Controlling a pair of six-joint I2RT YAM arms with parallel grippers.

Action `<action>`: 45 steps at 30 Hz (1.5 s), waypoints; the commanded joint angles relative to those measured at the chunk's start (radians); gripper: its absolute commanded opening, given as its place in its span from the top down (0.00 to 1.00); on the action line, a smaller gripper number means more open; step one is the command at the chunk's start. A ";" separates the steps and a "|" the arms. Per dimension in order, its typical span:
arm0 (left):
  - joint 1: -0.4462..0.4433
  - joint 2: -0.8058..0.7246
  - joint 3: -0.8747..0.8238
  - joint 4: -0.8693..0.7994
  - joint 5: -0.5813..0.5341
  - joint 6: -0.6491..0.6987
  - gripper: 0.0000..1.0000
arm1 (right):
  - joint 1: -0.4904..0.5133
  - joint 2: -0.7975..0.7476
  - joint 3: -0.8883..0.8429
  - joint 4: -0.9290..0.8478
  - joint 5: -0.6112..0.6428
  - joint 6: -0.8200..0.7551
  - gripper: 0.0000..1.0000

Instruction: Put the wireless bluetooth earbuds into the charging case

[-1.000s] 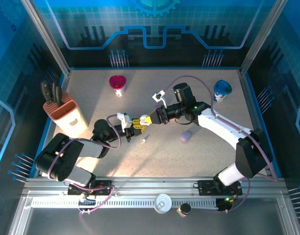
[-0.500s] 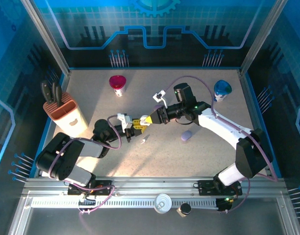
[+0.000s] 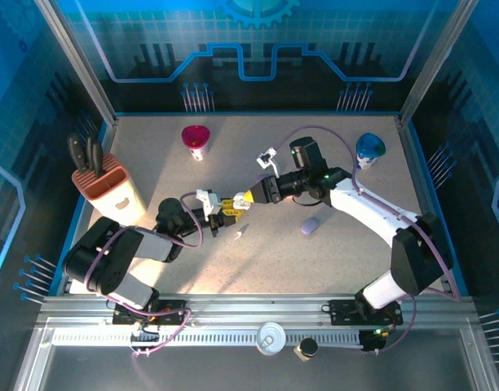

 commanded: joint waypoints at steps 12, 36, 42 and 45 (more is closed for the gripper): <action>0.012 0.037 0.016 0.033 -0.035 0.084 0.92 | -0.007 0.023 0.024 -0.025 -0.020 0.034 0.84; 0.017 0.032 0.019 0.033 -0.048 0.094 0.93 | -0.004 0.088 0.053 -0.085 0.007 0.008 0.84; 0.017 0.029 0.024 0.033 -0.038 0.104 0.92 | -0.001 0.093 0.070 -0.141 0.058 0.000 0.81; 0.017 0.026 0.025 0.034 -0.039 0.103 0.92 | 0.002 0.101 0.075 -0.154 0.077 -0.001 0.81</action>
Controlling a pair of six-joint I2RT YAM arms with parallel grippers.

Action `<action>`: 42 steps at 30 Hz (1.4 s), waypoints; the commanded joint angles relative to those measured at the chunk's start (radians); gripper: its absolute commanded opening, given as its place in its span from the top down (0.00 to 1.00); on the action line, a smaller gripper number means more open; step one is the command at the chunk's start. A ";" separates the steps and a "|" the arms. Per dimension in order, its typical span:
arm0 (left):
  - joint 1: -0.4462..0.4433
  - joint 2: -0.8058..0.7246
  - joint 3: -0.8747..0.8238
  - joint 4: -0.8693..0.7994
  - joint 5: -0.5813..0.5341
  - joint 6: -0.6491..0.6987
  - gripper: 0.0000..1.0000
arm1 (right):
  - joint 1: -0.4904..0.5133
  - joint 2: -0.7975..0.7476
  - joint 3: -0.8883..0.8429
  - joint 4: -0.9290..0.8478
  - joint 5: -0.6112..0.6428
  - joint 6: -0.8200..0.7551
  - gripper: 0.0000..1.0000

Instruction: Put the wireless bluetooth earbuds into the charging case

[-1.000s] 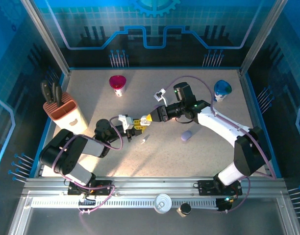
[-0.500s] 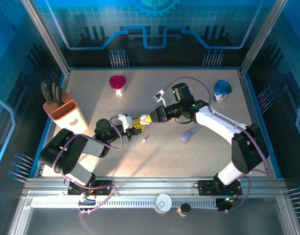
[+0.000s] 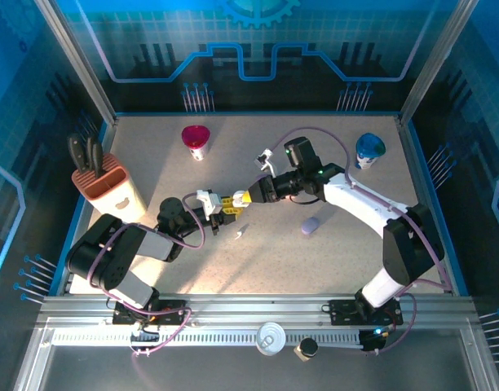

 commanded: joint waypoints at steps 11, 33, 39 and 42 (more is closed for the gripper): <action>0.009 -0.003 0.028 0.035 0.022 0.020 0.92 | 0.017 0.050 0.046 -0.009 0.045 0.037 0.79; 0.011 0.044 0.045 0.036 0.029 0.000 0.92 | 0.009 0.010 0.020 0.083 0.017 0.088 0.66; 0.011 0.052 0.050 0.035 0.040 -0.008 0.92 | 0.017 0.033 0.035 0.092 0.012 0.086 0.67; 0.011 0.052 0.048 0.035 0.041 -0.009 0.92 | 0.024 0.048 0.047 0.101 0.012 0.084 0.65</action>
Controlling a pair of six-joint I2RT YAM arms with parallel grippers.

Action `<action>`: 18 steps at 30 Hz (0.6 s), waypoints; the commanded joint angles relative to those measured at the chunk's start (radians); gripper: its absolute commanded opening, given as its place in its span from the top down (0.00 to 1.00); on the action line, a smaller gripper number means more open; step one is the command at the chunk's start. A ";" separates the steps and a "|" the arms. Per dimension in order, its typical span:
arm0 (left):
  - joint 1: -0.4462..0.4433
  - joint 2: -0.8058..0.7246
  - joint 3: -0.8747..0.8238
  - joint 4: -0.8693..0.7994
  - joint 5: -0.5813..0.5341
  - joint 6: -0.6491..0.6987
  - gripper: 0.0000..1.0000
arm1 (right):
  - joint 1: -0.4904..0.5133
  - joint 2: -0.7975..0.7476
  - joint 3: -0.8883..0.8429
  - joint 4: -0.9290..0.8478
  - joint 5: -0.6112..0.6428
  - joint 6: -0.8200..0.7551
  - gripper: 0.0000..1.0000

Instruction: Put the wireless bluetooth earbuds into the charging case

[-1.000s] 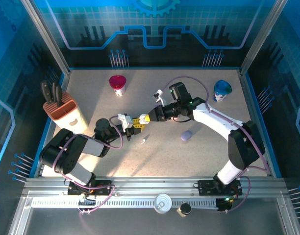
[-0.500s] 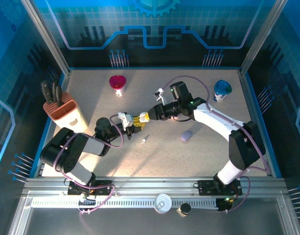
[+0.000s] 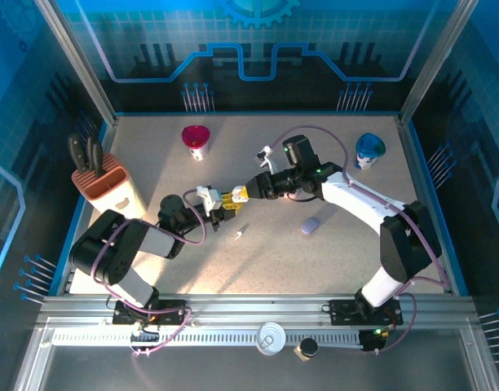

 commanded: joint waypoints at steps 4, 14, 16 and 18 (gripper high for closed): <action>-0.002 0.014 0.017 0.020 0.054 -0.003 0.93 | 0.029 0.039 0.049 0.047 -0.025 -0.011 0.63; 0.014 -0.005 0.005 0.020 -0.008 -0.062 0.93 | 0.010 -0.075 -0.012 -0.033 0.109 -0.071 0.51; 0.017 -0.003 0.008 0.020 -0.009 -0.070 0.93 | 0.008 -0.105 -0.042 -0.025 0.118 -0.067 0.50; 0.017 0.000 0.013 0.020 -0.016 -0.086 0.93 | 0.008 -0.130 -0.067 -0.016 0.127 -0.063 0.50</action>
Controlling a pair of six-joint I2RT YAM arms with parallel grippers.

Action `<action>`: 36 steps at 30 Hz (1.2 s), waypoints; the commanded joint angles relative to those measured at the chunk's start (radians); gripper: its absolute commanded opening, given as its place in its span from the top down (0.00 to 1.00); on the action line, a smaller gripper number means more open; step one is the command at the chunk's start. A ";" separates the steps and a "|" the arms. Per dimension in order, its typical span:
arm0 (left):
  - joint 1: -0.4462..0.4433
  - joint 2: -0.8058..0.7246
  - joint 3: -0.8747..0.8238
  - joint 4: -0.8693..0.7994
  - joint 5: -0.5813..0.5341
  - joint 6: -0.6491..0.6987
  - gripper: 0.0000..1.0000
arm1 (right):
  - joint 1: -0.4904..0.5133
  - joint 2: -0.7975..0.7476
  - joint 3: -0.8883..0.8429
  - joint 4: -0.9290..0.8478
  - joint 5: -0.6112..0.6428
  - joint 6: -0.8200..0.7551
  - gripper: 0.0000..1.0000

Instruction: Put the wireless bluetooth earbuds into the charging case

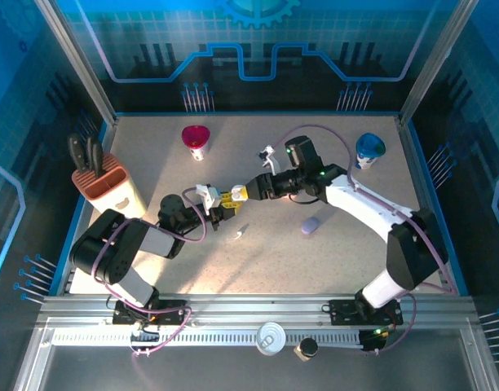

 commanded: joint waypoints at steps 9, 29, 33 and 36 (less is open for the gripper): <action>0.009 -0.004 0.027 0.027 -0.002 -0.050 0.93 | 0.024 -0.027 -0.058 0.068 0.028 0.029 0.91; 0.009 -0.018 0.019 0.027 0.019 -0.048 0.93 | 0.033 0.044 0.011 0.055 0.063 0.010 0.92; 0.010 -0.021 0.018 0.027 0.020 -0.050 0.93 | 0.033 0.059 0.025 0.052 0.065 0.004 0.91; 0.009 -0.025 0.018 0.027 0.018 -0.051 0.93 | 0.035 0.070 0.036 0.050 0.053 0.000 0.90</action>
